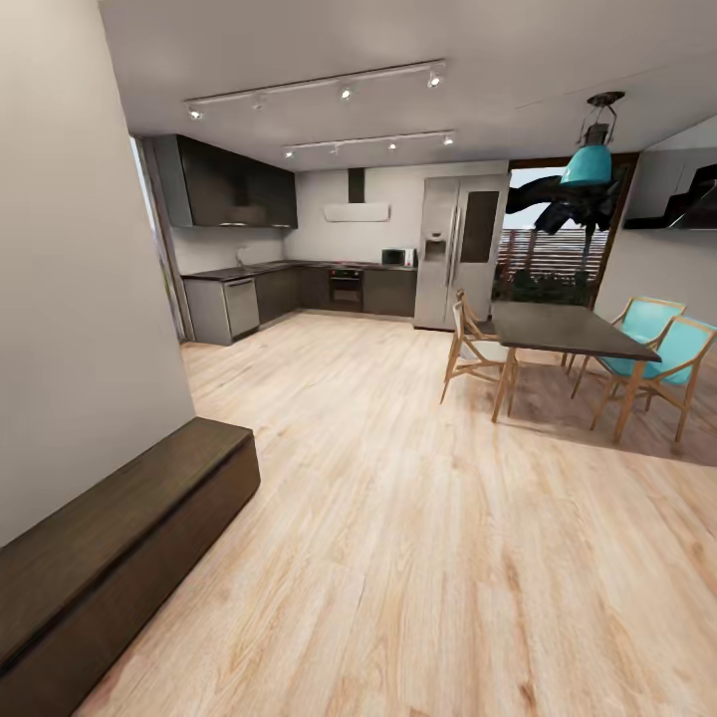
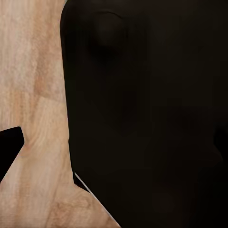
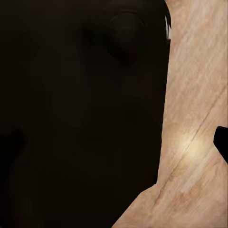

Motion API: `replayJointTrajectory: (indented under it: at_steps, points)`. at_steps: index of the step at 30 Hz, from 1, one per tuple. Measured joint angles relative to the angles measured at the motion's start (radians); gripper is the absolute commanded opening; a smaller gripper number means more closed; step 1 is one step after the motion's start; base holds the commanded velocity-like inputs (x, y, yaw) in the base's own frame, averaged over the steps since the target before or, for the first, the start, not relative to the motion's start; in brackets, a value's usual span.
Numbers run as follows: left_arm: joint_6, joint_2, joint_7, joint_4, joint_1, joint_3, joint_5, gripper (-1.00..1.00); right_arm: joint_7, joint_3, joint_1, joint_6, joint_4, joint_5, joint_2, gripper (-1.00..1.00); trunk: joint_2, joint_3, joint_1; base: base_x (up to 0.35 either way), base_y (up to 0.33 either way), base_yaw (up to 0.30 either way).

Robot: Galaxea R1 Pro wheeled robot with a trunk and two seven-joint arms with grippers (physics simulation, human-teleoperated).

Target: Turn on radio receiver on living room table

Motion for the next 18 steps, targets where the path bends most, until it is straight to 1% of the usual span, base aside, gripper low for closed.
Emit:
replayJointTrajectory:
  at_steps: [4,7,10,14,18]
  points:
    - [-0.006,-0.022,-0.001,-0.002,0.021,-0.001,0.001,1.00,-0.004,0.002,-0.023,-0.007,-0.007,0.000,0.022,1.00,0.000,0.000,0.000,0.000,0.000,0.000]
    - [-0.006,-0.039,-0.001,-0.002,0.022,-0.002,0.001,1.00,-0.004,0.001,-0.039,-0.006,-0.007,0.000,0.039,1.00,0.000,0.000,0.000,0.000,0.000,0.000]
    - [-0.006,-0.056,-0.001,-0.003,0.022,-0.003,0.001,1.00,-0.004,0.000,-0.043,-0.006,-0.007,0.000,0.055,1.00,0.000,0.000,0.000,0.000,0.000,0.000]
    - [-0.006,-0.078,-0.001,-0.002,0.023,-0.002,0.001,1.00,-0.005,0.000,-0.044,-0.006,-0.007,0.000,0.055,1.00,0.000,0.000,0.000,0.000,0.000,0.000]
    - [-0.006,-0.078,-0.001,-0.003,0.023,-0.003,0.001,1.00,-0.005,-0.002,-0.045,-0.006,-0.007,-0.001,0.055,1.00,0.000,0.000,0.000,0.000,0.000,0.000]
